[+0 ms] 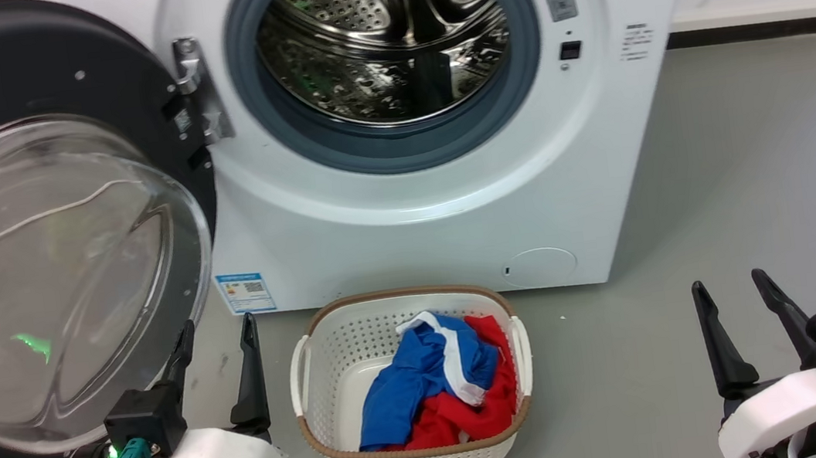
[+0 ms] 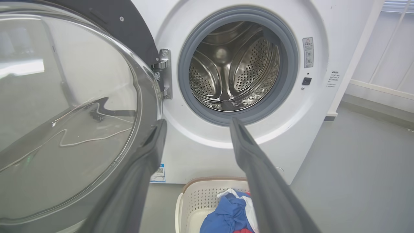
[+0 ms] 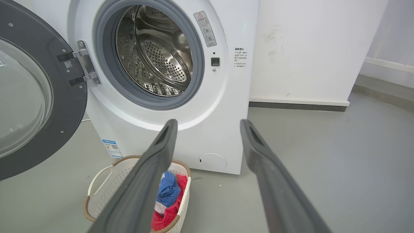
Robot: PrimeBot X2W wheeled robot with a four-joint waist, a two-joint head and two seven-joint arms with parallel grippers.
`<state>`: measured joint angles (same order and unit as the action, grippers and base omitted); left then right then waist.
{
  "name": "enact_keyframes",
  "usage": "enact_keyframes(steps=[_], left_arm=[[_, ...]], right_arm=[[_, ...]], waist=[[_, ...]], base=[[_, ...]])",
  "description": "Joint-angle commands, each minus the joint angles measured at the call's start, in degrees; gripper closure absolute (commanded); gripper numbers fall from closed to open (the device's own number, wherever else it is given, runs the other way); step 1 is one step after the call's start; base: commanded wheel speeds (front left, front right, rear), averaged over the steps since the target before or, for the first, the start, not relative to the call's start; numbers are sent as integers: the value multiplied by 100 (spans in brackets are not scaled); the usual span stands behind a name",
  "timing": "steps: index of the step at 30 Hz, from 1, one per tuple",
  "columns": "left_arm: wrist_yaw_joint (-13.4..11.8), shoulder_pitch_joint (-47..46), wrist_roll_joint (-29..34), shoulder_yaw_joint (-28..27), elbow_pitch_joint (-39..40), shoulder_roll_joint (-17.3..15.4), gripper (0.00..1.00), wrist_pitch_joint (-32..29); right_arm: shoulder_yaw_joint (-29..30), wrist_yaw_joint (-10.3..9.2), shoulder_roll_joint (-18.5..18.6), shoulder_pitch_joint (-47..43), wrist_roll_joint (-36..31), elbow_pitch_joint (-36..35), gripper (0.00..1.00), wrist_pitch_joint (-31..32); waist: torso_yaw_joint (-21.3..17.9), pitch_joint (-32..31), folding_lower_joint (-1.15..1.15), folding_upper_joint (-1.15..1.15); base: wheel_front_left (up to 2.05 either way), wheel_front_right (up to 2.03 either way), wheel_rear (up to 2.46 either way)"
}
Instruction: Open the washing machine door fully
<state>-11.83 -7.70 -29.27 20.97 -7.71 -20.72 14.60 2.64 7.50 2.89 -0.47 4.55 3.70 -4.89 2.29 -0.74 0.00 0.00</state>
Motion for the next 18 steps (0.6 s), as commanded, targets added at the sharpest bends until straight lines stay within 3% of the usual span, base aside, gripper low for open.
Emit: enact_keyframes(steps=[1,8,18], left_arm=[[16,-93,82,-29,-80,49,0,33],[80,6,236,-135,-567,98,0,67],[170,155,399,-320,-748,220,0,71]], right_arm=[[-9,-1,-6,-72,11,-41,0,2],[-56,-1,-6,-137,56,-101,0,9],[-78,-1,-6,-170,98,-78,0,-7]], waist=[[-186,-3,0,0],[-383,-26,0,0],[-367,-77,0,0]], base=[[0,0,0],[0,0,0],[0,0,0]])
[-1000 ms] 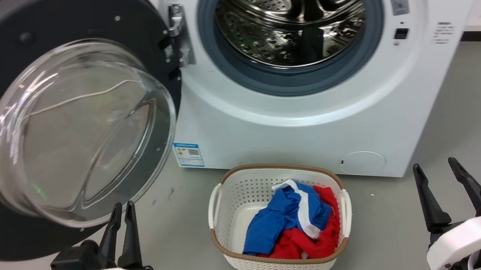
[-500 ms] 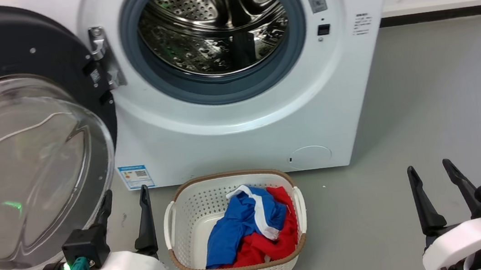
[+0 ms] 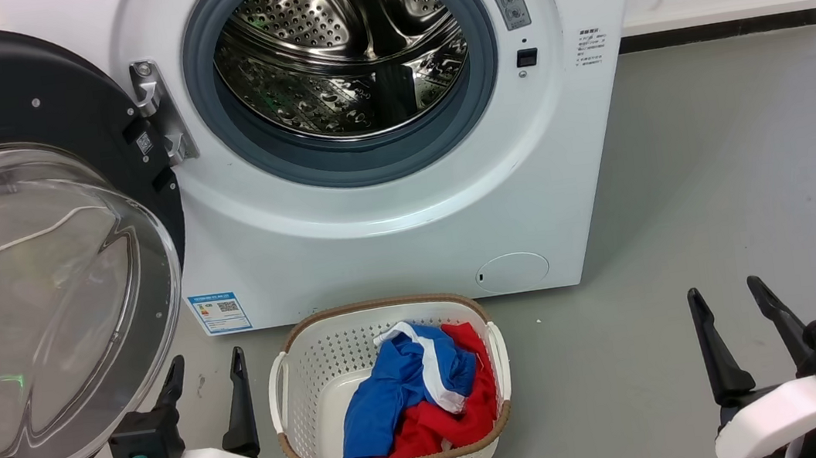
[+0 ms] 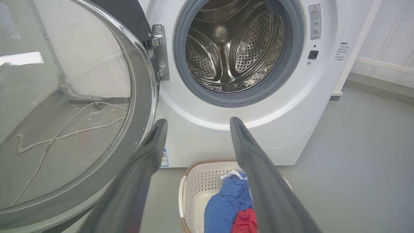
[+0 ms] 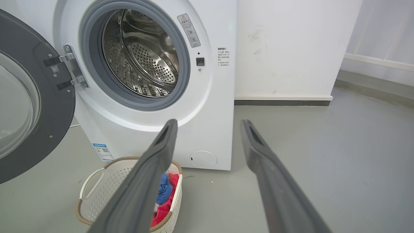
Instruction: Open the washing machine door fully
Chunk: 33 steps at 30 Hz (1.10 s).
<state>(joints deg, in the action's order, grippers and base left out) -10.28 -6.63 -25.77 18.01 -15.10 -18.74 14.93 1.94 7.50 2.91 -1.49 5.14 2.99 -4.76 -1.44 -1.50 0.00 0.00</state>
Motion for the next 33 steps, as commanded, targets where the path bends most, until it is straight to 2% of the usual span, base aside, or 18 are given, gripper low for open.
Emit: enact_keyframes(steps=[1,28,29,33], left_arm=[[27,45,54,-40,-13,39,0,34],[273,77,319,-379,-107,234,0,28],[274,29,293,-375,-114,228,100,13],[328,36,55,-456,-169,314,100,-76]], right_arm=[[-10,-1,-7,-70,43,-7,0,-24],[-27,-1,-7,-84,103,113,0,-65],[-27,0,0,-12,79,101,100,-33],[14,0,-1,46,348,221,100,29]], waist=[[9,-2,0,0],[-15,-40,0,0],[-16,-41,0,0],[-12,-37,0,0]], base=[[0,0,0],[0,0,0],[0,0,0],[0,0,0]])
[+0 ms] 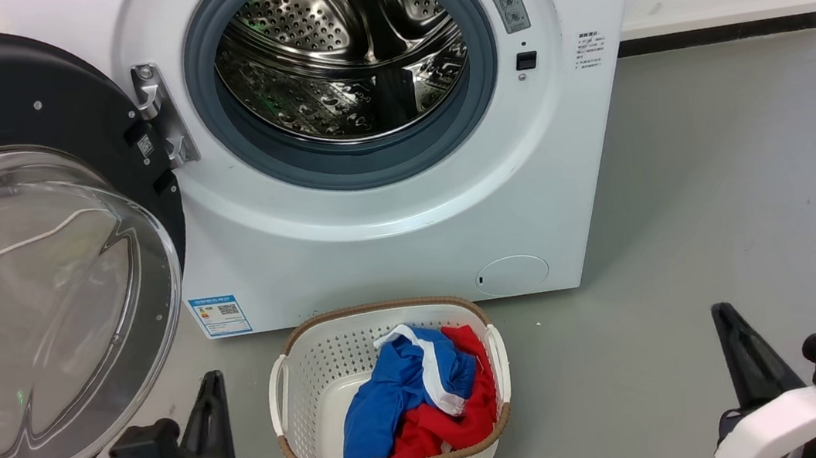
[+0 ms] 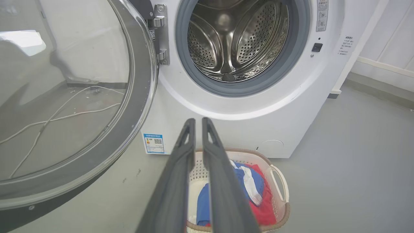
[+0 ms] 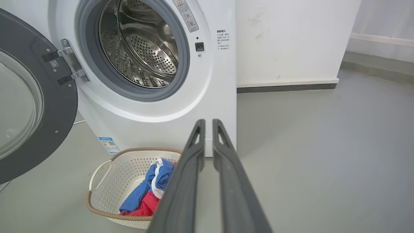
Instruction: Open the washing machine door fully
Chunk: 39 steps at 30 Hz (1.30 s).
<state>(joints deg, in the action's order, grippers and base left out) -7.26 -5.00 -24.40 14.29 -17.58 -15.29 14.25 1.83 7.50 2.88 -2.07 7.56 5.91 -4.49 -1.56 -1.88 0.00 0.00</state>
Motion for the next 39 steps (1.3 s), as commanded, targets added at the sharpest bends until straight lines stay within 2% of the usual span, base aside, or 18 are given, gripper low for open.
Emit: enact_keyframes(steps=[1,19,39], left_arm=[[47,-132,-187,-116,79,-13,100,-44],[385,-133,-1757,-579,164,279,100,-521],[691,-147,-3154,-1000,227,548,100,-952]], right_arm=[[35,0,1,120,246,-51,100,26],[119,0,1,281,2218,118,100,267],[217,0,0,445,3955,304,100,497]], waist=[[2,2,0,0],[25,33,0,0],[50,66,0,0]], base=[[0,0,0],[0,0,0],[0,0,0]])
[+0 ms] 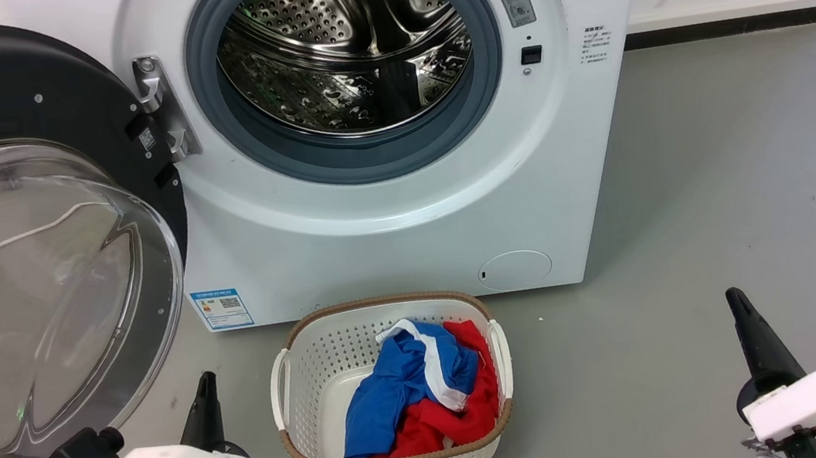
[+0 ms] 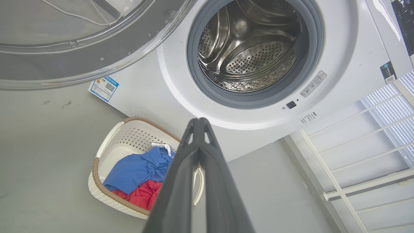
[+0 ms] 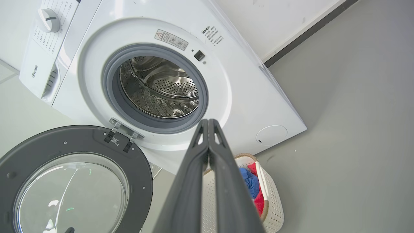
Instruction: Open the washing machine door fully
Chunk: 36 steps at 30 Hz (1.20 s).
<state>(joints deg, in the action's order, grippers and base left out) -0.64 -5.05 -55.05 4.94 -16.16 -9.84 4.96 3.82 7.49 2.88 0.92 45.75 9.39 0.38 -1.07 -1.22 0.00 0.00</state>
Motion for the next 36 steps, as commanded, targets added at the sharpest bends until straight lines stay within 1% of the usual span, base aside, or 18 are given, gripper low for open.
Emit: enact_keyframes(steps=[1,19,36], left_arm=[[44,-143,-152,-85,88,15,100,-42],[273,-150,-1173,-394,127,212,100,-366],[440,-158,-1949,-634,158,365,100,-607]], right_arm=[[23,1,0,154,211,-35,100,22],[94,1,0,277,1486,103,100,192],[151,1,0,363,2447,217,100,323]], waist=[[2,2,0,0],[25,32,0,0],[45,59,0,0]], base=[[0,0,0],[0,0,0],[0,0,0]])
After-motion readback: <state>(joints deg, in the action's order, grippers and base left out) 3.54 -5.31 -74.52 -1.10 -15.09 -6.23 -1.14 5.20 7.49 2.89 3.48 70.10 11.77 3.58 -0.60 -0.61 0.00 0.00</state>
